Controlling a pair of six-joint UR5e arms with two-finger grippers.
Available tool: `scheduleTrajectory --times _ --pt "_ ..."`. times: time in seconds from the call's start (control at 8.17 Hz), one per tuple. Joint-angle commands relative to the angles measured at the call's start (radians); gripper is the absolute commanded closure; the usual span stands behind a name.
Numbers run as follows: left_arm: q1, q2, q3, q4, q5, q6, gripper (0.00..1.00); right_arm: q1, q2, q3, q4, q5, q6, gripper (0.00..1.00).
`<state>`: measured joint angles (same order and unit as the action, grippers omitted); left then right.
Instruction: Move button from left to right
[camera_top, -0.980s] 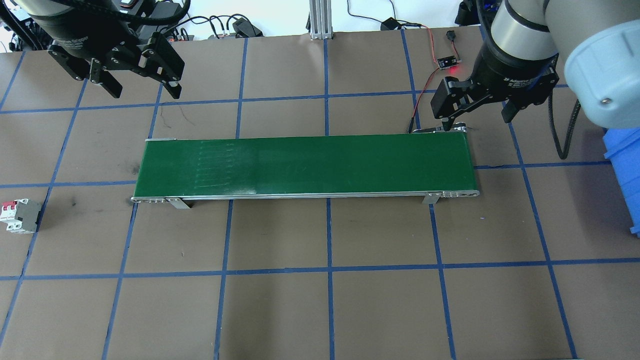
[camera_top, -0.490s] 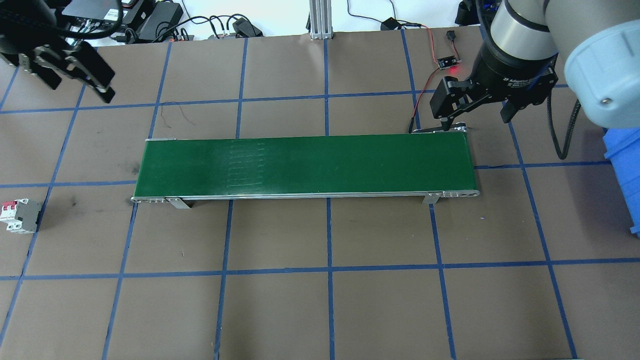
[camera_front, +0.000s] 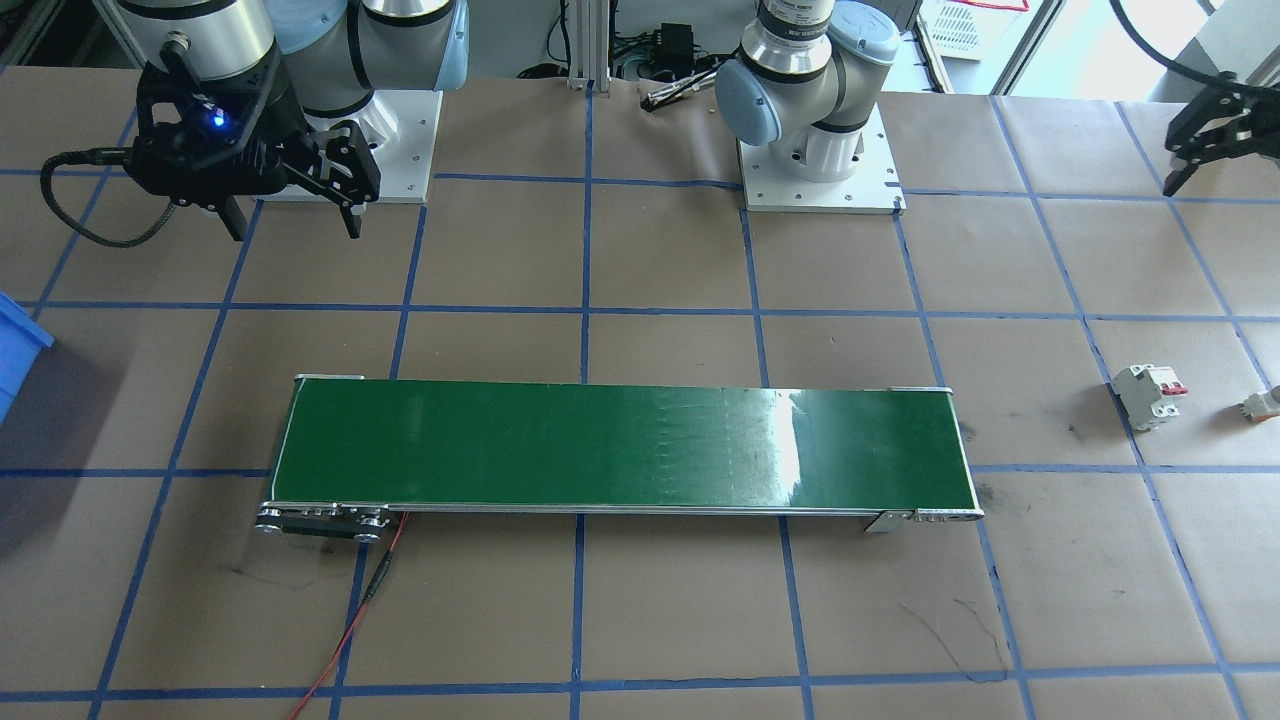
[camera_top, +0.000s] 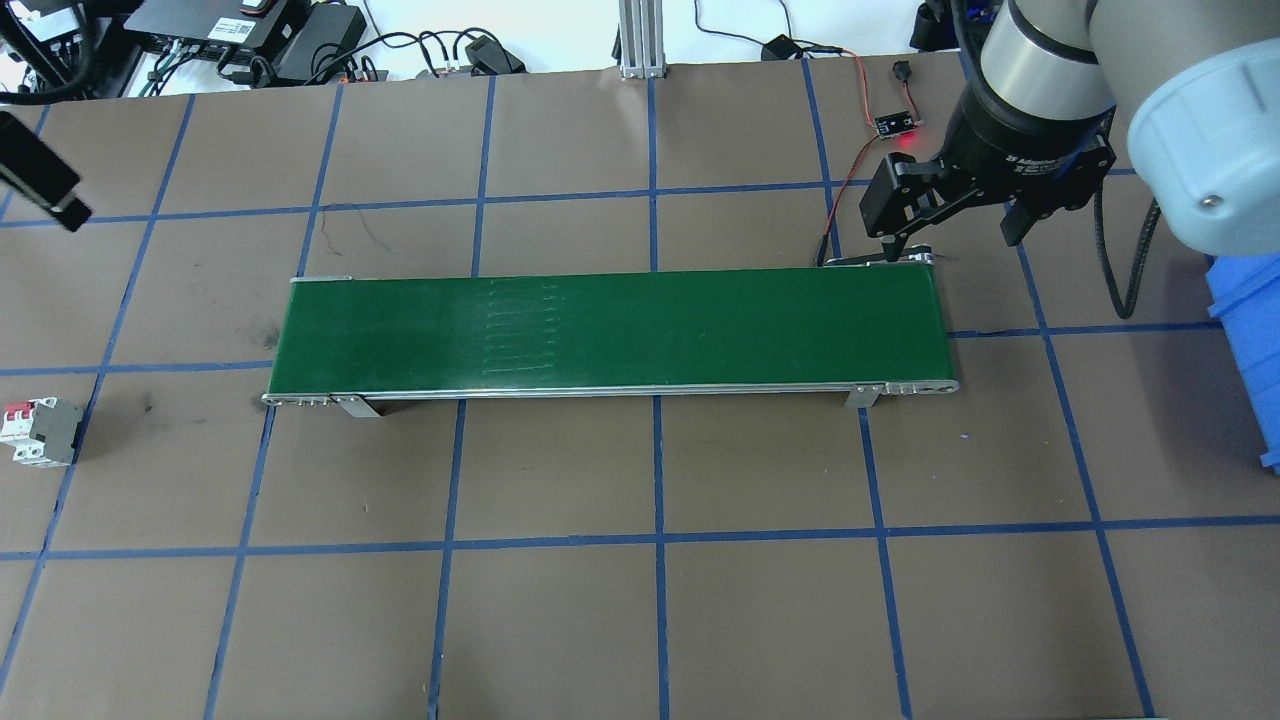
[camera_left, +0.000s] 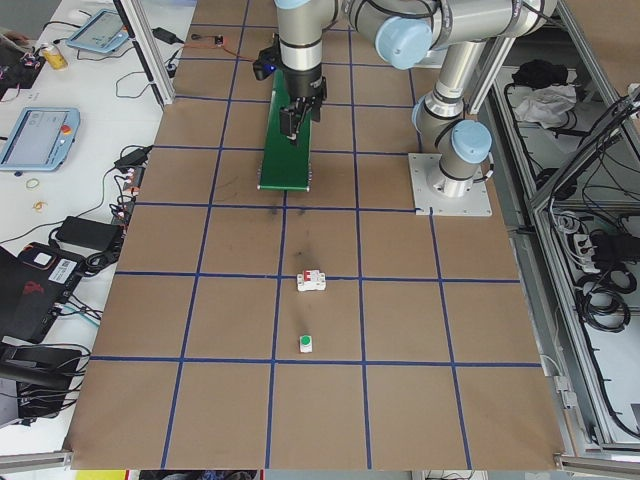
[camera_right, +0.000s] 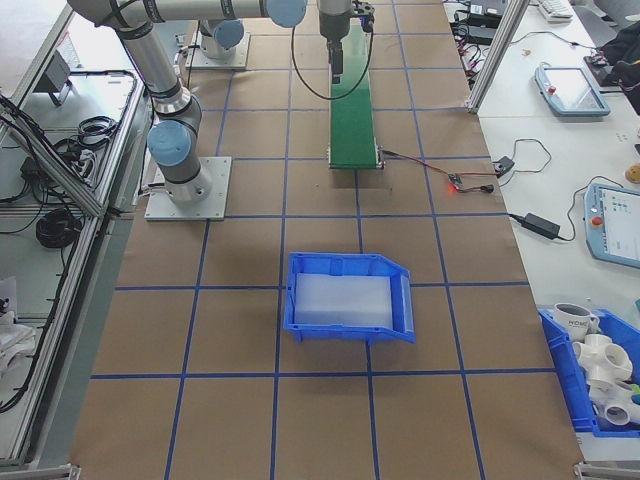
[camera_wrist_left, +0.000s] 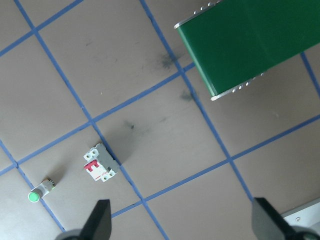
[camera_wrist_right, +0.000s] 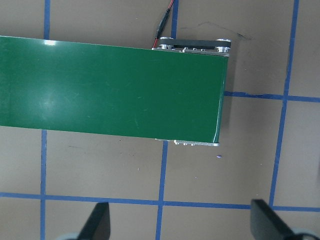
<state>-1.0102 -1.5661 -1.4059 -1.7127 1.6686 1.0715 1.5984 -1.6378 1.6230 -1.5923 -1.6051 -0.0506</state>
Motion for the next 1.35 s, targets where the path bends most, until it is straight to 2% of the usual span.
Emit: scheduleTrajectory --times 0.0,0.12,0.24,0.37,0.49,0.61,0.73,0.98,1.22 --pt "0.285 -0.085 -0.001 0.11 -0.001 0.487 0.0 0.0 0.0 0.0 0.0 -0.001 0.0 0.0" --pt "0.33 -0.15 0.001 0.237 -0.004 0.691 0.0 0.0 0.0 0.0 0.0 -0.001 0.0 0.0" --pt "0.353 -0.211 0.001 0.293 -0.009 0.794 0.0 0.0 0.0 0.0 0.0 0.001 0.0 0.0" --pt "0.384 -0.276 0.002 0.32 -0.044 0.89 0.0 0.0 0.0 0.0 0.0 0.001 0.0 0.0" --pt "0.406 -0.343 0.002 0.443 -0.123 1.009 0.0 0.0 0.0 0.002 0.0 0.001 0.0 0.0" --pt "0.412 -0.409 0.008 0.474 -0.121 1.132 0.01 0.0 0.0 0.0 0.0 0.001 0.0 0.0" --pt "0.421 -0.47 0.039 0.481 -0.119 1.236 0.08 0.0 0.0 0.0 0.0 0.001 0.0 0.0" --pt "0.444 -0.581 0.097 0.481 -0.119 1.349 0.07 0.0 0.001 0.0 0.0 0.001 0.0 0.0" --pt "0.449 -0.636 0.102 0.484 -0.122 1.406 0.04 0.0 0.0 0.0 0.0 -0.001 0.0 0.0"
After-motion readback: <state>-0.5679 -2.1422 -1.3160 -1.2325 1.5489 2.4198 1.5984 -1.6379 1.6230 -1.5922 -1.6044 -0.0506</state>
